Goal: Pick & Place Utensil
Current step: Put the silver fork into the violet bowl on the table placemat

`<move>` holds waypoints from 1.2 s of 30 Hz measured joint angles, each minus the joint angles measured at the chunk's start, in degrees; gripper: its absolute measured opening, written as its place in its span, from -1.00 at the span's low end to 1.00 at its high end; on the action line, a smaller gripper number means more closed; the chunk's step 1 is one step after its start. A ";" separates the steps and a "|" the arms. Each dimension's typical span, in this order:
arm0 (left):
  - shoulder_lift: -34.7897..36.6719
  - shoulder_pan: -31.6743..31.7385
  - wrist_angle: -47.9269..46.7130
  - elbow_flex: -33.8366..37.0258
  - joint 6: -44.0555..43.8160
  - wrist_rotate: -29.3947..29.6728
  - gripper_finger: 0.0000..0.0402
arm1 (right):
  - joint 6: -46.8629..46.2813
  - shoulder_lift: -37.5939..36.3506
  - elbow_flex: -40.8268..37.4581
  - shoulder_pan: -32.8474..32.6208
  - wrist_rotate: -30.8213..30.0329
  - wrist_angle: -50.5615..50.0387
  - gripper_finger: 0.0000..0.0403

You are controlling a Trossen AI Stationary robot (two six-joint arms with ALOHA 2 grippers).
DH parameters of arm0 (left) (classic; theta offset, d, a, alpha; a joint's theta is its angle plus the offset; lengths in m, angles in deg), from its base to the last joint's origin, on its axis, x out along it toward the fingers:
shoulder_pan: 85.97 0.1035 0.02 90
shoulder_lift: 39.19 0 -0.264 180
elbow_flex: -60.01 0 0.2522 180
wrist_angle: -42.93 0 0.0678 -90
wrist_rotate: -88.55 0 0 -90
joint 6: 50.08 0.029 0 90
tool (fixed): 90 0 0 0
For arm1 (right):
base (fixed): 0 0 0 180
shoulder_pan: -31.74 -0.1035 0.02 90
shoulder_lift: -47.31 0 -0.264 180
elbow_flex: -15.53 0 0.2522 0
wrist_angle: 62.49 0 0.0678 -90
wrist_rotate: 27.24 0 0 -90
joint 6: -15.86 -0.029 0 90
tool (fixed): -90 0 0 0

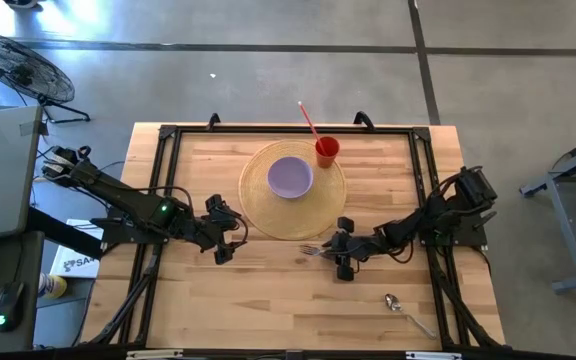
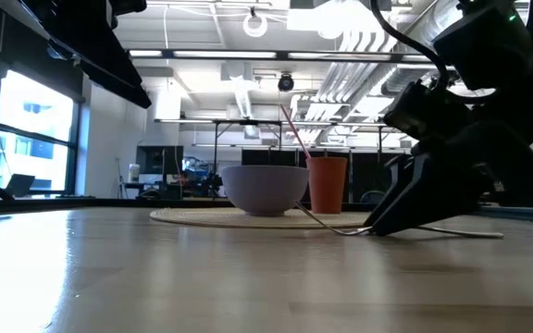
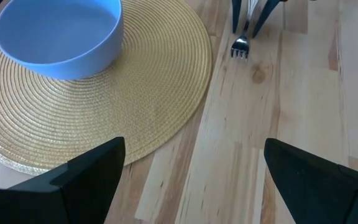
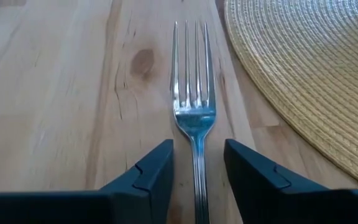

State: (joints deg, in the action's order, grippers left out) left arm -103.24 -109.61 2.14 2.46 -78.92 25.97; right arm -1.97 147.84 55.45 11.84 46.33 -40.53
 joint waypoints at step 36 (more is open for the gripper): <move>0.00 0.00 0.01 0.00 0.02 0.00 0.88 | 6.26 -0.70 31.97 7.19 -3.72 -41.23 -0.92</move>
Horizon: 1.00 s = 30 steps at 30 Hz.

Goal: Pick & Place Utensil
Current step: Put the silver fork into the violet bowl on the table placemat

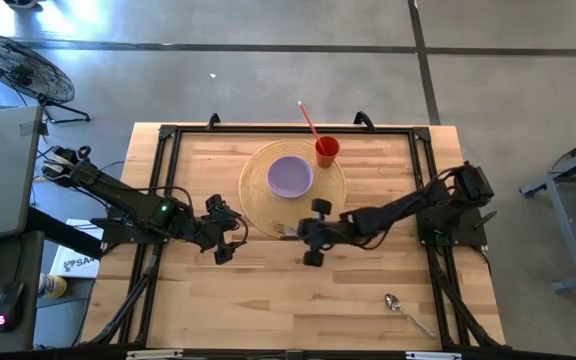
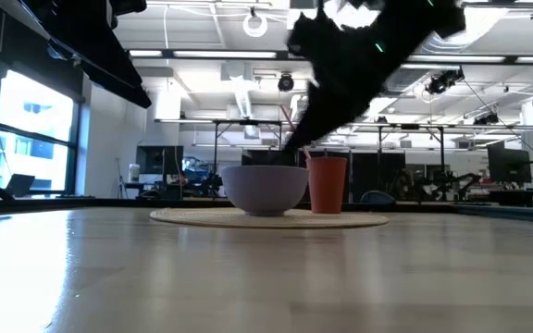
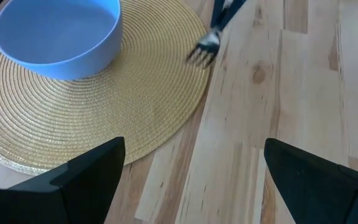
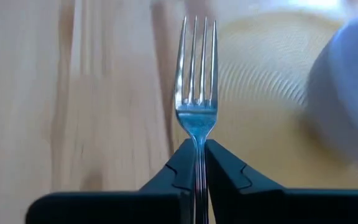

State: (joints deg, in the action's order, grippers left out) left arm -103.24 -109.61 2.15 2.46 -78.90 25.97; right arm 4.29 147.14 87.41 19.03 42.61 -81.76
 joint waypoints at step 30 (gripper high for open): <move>0.00 0.00 0.09 0.00 -0.01 0.00 0.88 | -7.53 12.57 26.69 25.11 10.67 -29.21 -0.89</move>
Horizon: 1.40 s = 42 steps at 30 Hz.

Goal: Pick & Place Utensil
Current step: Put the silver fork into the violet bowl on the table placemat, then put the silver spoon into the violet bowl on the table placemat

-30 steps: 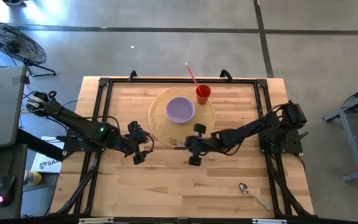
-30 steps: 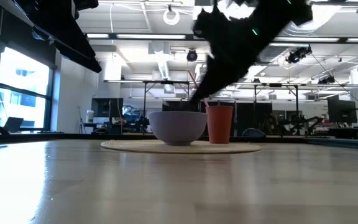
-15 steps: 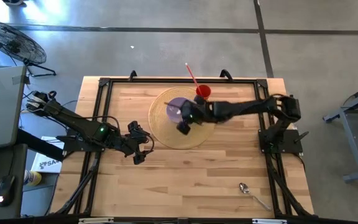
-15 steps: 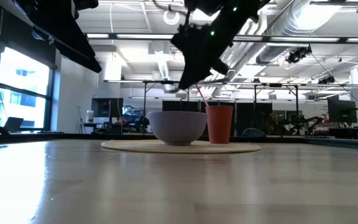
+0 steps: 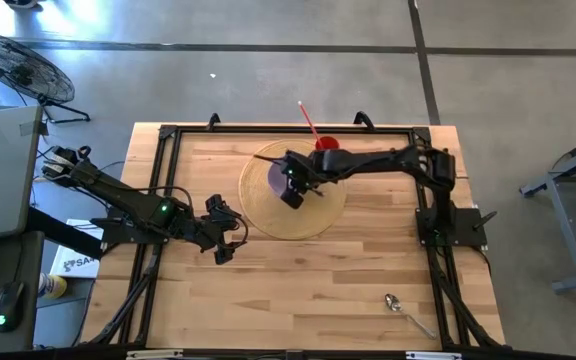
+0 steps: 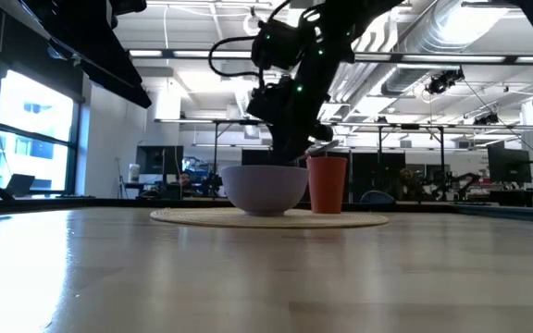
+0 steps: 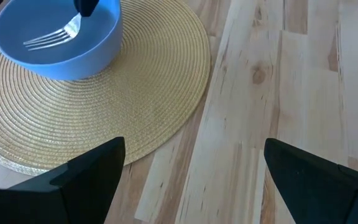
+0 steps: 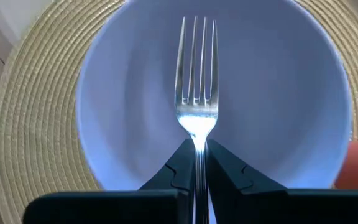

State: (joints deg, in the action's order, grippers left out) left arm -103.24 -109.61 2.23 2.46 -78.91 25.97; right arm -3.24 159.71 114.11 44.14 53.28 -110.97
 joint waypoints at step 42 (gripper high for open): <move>0.00 -0.02 -0.07 0.00 0.01 0.00 0.88 | 1.55 -5.86 -0.32 -2.32 -4.02 2.33 -0.25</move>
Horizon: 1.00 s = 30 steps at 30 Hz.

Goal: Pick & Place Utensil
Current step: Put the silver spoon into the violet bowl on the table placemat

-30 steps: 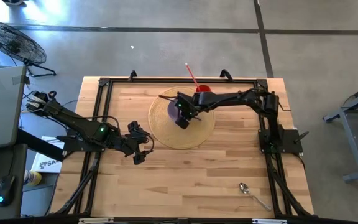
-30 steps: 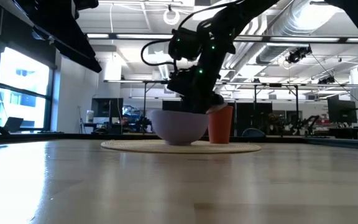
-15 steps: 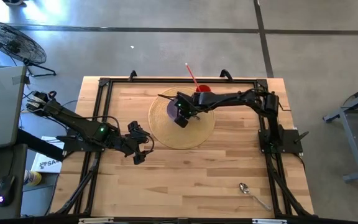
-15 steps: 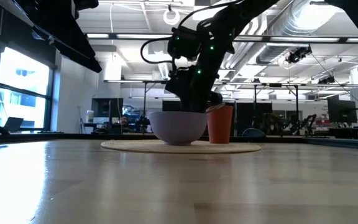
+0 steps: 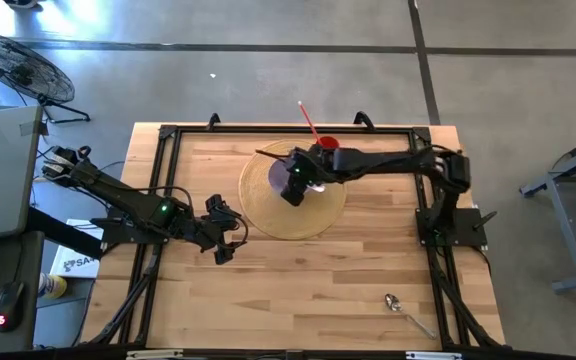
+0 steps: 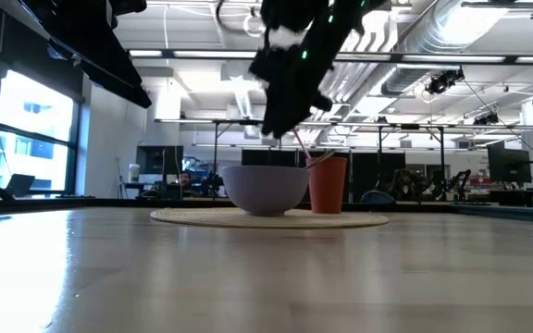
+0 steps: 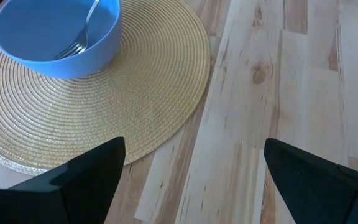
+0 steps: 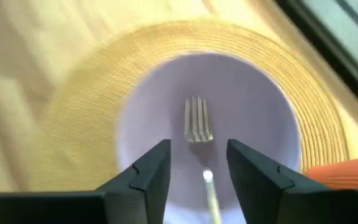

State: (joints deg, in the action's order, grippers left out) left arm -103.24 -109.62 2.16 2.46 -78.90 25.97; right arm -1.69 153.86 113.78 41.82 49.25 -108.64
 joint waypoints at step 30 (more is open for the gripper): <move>0.02 0.02 0.01 0.00 -0.01 0.00 0.88 | -32.90 -11.49 0.00 -39.94 0.92 -36.84 -0.04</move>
State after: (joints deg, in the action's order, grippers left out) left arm -103.22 -109.61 2.17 2.46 -78.91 25.97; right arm -34.59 142.37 113.78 1.88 50.17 -145.48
